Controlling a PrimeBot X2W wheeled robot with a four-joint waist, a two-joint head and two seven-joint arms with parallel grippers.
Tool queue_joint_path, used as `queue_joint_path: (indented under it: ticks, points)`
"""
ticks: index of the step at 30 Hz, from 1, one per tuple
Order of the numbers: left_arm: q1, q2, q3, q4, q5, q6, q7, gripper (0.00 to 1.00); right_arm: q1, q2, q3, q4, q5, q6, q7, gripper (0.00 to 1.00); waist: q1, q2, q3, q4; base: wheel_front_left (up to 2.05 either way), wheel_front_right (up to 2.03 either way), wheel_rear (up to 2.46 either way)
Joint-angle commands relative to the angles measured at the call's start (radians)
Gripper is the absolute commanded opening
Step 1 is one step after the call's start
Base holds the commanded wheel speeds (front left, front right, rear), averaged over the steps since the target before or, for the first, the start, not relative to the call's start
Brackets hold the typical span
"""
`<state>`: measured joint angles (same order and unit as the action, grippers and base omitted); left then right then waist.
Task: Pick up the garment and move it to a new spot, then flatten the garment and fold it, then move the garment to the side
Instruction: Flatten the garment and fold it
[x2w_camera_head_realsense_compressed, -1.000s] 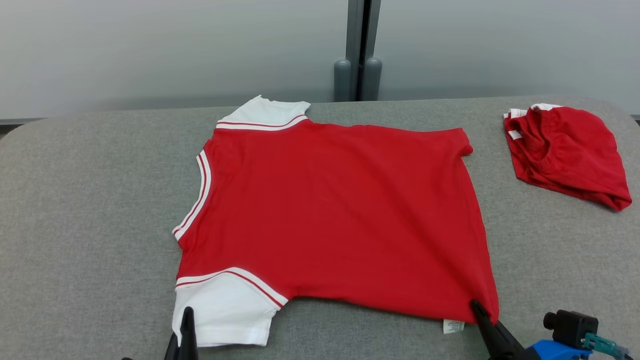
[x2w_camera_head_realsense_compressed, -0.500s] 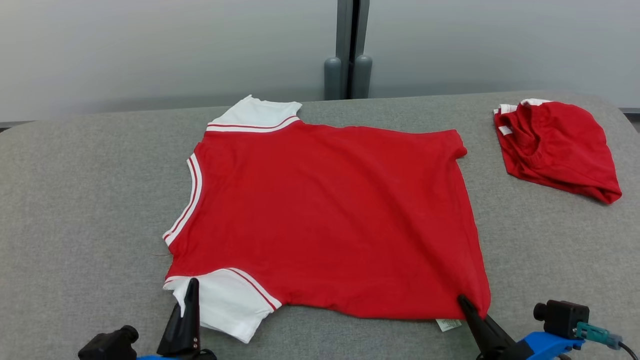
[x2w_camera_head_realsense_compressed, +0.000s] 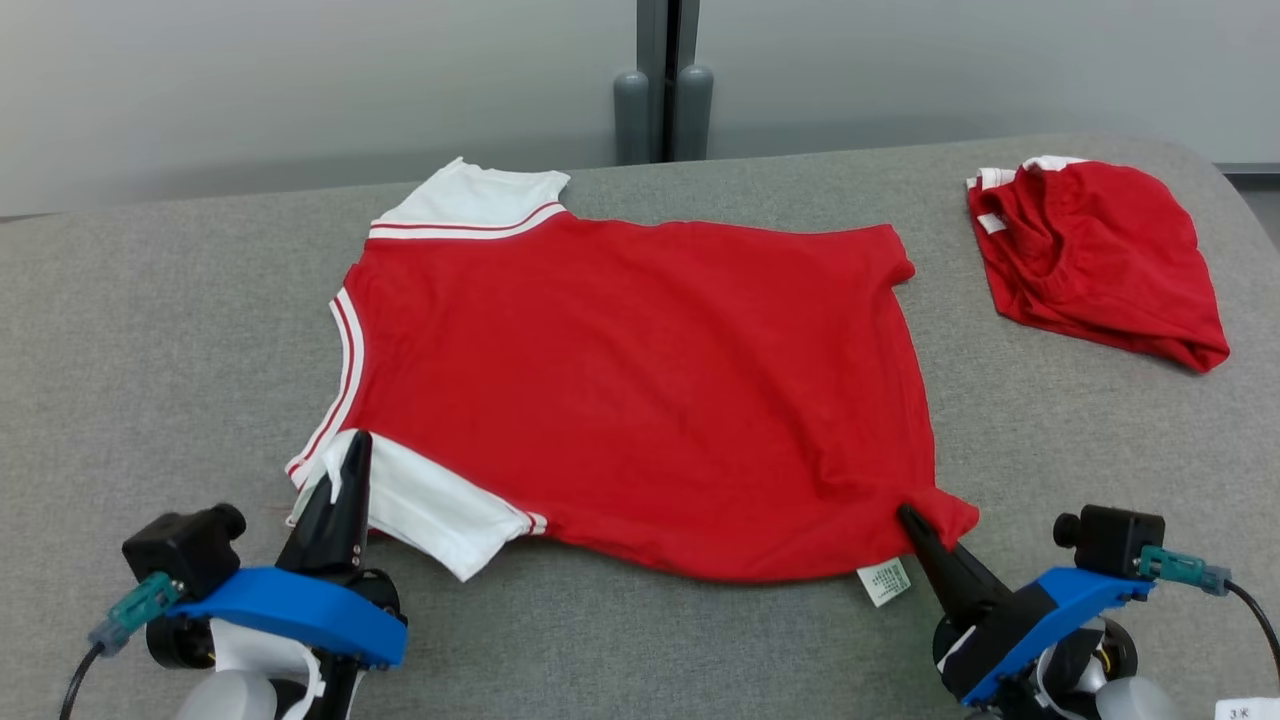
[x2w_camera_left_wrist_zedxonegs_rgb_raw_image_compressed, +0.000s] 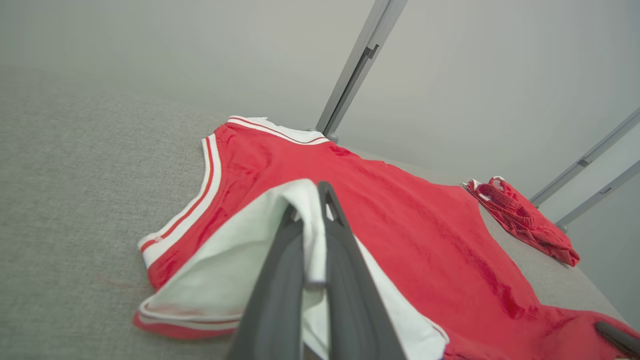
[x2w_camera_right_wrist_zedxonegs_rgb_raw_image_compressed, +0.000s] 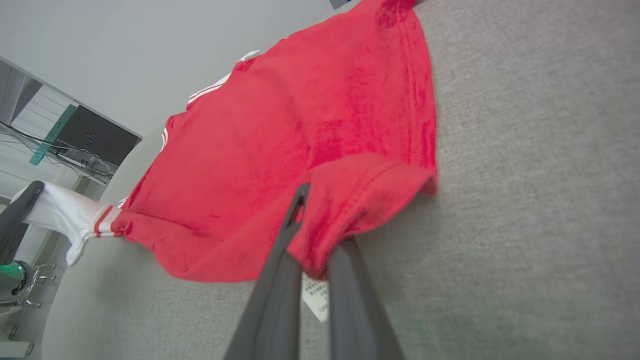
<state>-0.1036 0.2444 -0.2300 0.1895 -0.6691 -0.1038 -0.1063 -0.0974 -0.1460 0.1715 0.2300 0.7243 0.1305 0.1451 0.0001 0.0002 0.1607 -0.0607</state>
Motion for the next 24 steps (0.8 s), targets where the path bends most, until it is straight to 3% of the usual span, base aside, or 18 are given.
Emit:
queue_joint_path:
  ticks: [1,20,21,22,23,24]
  points:
    - [-0.038,0.009,0.001,0.021,-0.005,-0.007,0.006,0.0,-0.028,0.004,-0.007,0.016,0.009,0.001,0.009,0.0,-0.0001,-0.0002,0.009,0.001,0.0,0.0,0.0]
    - [-0.413,0.078,-0.111,0.335,-0.023,-0.027,0.011,0.0,-0.314,-0.014,0.041,0.223,0.008,0.001,-0.042,0.0,-0.0001,-0.0002,0.118,-0.014,0.0,0.0,0.0]
    - [-0.429,0.082,-0.124,0.349,-0.028,-0.027,0.007,0.0,-0.324,-0.014,0.045,0.235,0.008,0.001,-0.053,0.43,-0.0001,-0.0002,0.121,-0.014,0.0,0.0,0.0]
    - [-0.443,0.083,-0.132,0.365,-0.036,-0.027,0.006,0.0,-0.333,-0.014,0.051,0.248,0.008,0.001,-0.064,1.0,-0.0001,-0.0002,0.123,-0.013,0.0,0.0,0.0]
    - [-0.454,0.083,-0.142,0.381,-0.043,-0.027,0.003,0.03,-0.342,-0.018,0.059,0.258,0.005,0.001,-0.072,1.0,-0.0001,-0.0002,0.125,-0.012,0.0,0.0,0.0]
    - [-0.468,0.083,-0.154,0.392,-0.05,-0.027,-0.004,0.31,-0.353,-0.023,0.071,0.263,-0.003,0.001,-0.083,1.0,-0.0001,-0.0002,0.126,-0.011,0.0,0.0,0.0]
